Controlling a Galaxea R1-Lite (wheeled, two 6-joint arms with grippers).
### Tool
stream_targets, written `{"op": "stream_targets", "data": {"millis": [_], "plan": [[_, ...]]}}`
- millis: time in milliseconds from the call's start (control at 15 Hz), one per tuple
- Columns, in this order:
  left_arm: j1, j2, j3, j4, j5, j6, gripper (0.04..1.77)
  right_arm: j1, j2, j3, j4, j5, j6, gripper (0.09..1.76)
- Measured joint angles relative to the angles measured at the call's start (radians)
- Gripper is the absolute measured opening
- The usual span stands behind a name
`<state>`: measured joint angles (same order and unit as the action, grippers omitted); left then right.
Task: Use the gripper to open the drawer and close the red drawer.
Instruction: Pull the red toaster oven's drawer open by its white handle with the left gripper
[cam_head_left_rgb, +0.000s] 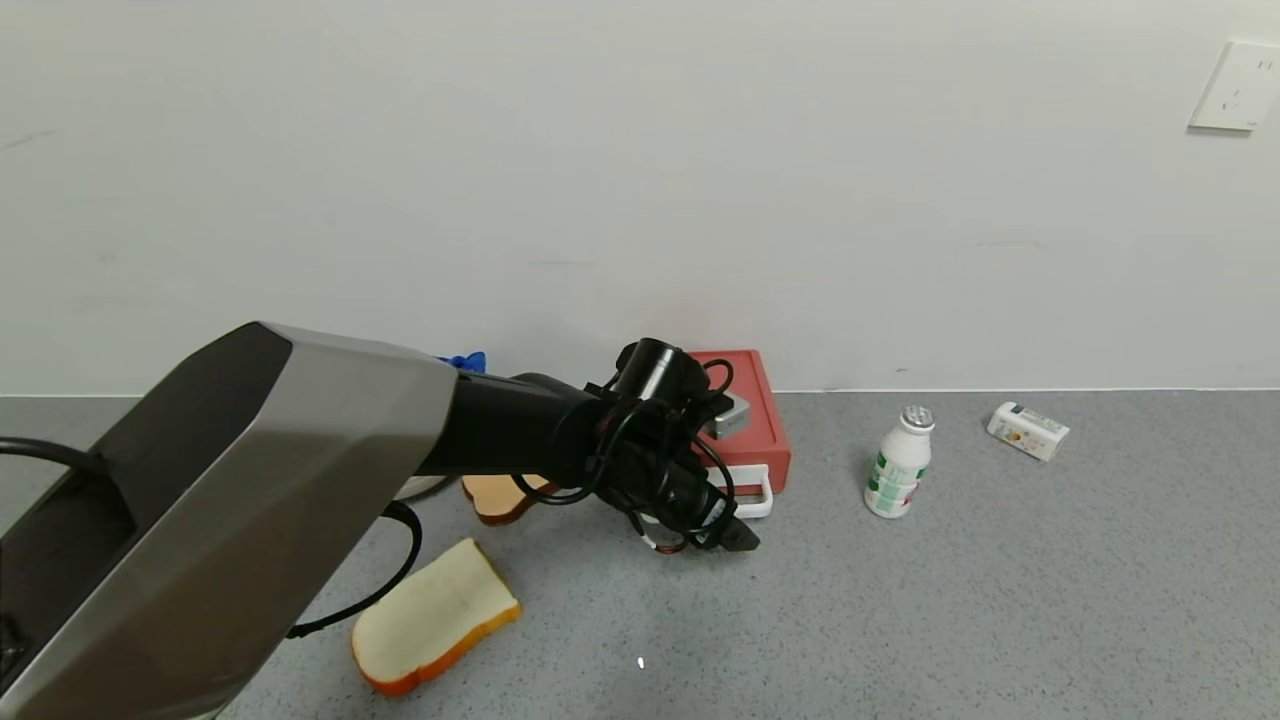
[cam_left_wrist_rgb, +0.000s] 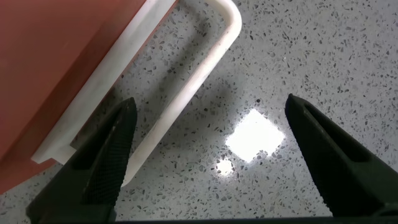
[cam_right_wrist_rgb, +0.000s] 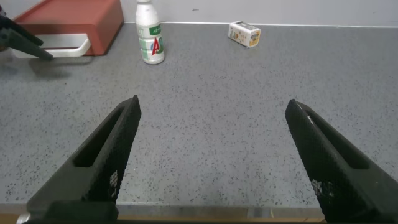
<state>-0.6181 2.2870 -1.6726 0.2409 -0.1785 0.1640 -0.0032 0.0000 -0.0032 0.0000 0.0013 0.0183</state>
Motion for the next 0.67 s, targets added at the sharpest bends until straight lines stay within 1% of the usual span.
{"op": "stream_targets", "data": {"millis": [133,333,667], "plan": [[0.001,0.007,-0.004,0.000,0.003,0.001,1.72,0.000,0.000,0.000,0.000,0.000,0.000,1.71],[-0.001,0.024,-0.008,-0.001,0.043,0.012,1.72,0.000,0.000,0.000,0.000,0.000,0.000,1.71],[0.000,0.045,-0.027,-0.001,0.050,0.014,1.72,0.000,0.000,0.000,0.000,0.000,0.000,1.71]]}}
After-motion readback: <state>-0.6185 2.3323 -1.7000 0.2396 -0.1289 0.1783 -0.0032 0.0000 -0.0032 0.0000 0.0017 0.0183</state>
